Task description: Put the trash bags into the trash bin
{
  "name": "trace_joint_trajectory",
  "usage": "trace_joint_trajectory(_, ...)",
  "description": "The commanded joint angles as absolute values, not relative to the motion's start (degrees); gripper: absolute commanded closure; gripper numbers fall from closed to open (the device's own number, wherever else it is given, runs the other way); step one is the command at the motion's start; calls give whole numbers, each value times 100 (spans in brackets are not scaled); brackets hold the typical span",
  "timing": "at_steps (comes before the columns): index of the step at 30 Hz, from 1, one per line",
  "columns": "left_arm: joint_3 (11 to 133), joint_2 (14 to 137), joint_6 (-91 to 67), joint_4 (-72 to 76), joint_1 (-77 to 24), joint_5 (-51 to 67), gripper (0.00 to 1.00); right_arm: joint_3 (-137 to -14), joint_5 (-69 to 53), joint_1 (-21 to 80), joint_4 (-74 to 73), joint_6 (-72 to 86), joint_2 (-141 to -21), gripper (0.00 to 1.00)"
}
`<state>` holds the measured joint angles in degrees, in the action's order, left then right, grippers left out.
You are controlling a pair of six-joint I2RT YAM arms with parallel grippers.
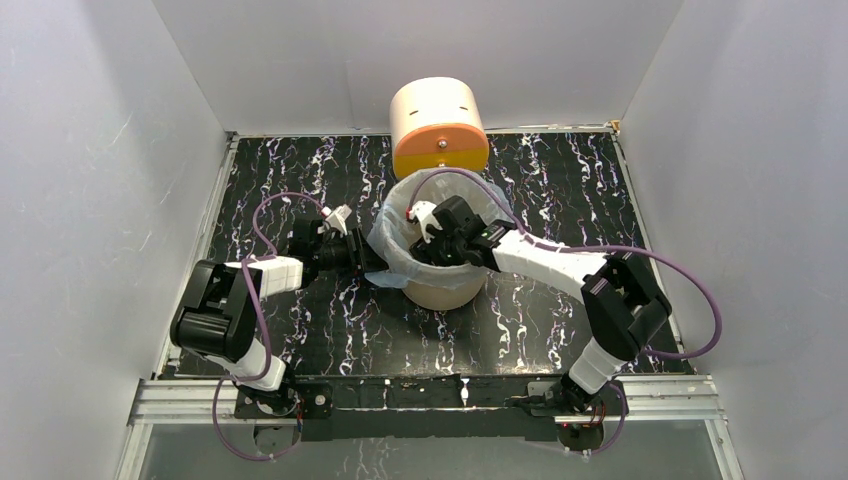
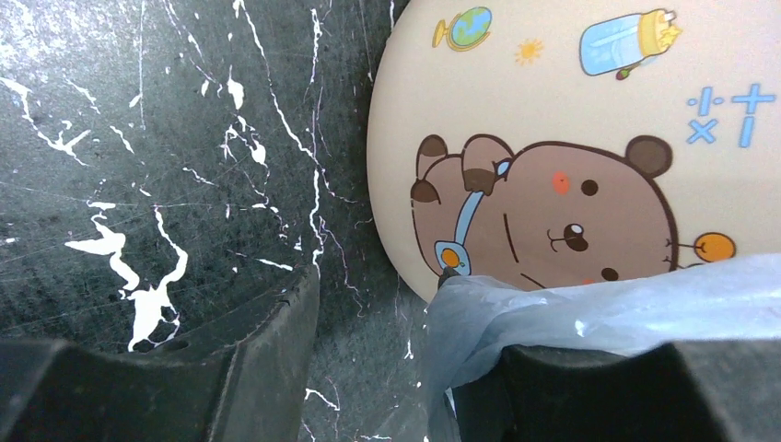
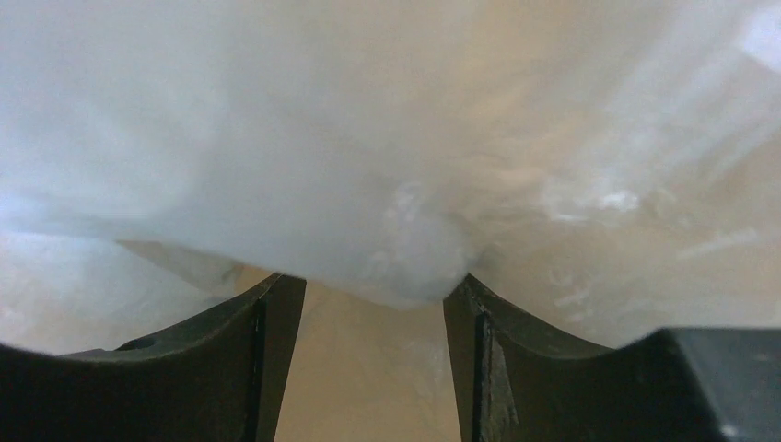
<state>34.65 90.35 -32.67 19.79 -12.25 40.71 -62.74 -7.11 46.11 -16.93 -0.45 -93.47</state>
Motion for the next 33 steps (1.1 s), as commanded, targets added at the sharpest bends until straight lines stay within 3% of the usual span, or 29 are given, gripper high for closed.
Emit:
trace_joint_trajectory(1, 3513, 9062, -3243, 2042, -1213, 4207, 52, -6419, -915, 4809, -1590, -772, -9437, 34)
trace_joint_trajectory(9, 3671, 8952, -3179, 1862, -1212, 4159, 50, -7027, -575, 4850, -2452, -675, -9911, 33)
trace_joint_trajectory(24, 4104, 8662, -2816, 1153, -1213, 3885, 47, -8367, -528, 4851, -4042, -179, -9735, 33)
trace_joint_trajectory(33, 4263, 8812, -2790, 1121, -1213, 3972, 47, -8282, -624, 4973, -3718, -732, -10271, 31)
